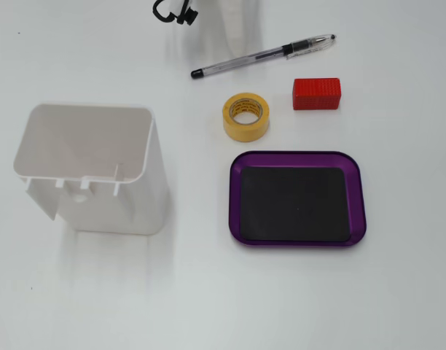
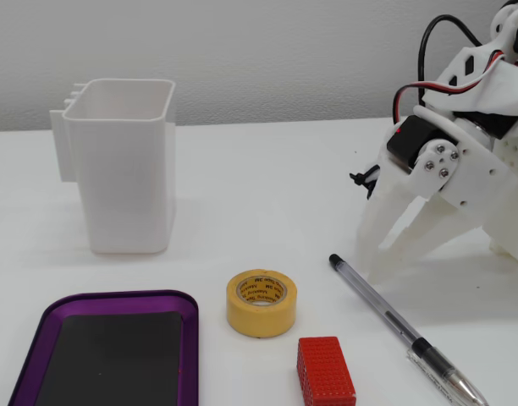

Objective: Pick up the yellow tape and place it in the box.

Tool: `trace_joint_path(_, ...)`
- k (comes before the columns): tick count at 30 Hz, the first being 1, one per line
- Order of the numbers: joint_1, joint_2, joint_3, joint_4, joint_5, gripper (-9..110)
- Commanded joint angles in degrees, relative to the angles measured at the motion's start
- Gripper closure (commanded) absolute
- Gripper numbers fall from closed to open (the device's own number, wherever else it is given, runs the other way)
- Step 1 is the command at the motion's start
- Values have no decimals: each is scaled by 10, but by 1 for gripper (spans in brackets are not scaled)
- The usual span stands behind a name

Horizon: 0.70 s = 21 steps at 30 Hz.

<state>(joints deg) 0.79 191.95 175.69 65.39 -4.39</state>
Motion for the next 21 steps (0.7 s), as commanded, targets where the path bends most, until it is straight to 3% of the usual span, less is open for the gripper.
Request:
trace_joint_path(1,48,54,-31,-11,-115,101)
trace_joint_path(7,74,-5,-142,-23,-153,98)
trace_joint_path(21,44,-577,-483,-16,-151,88)
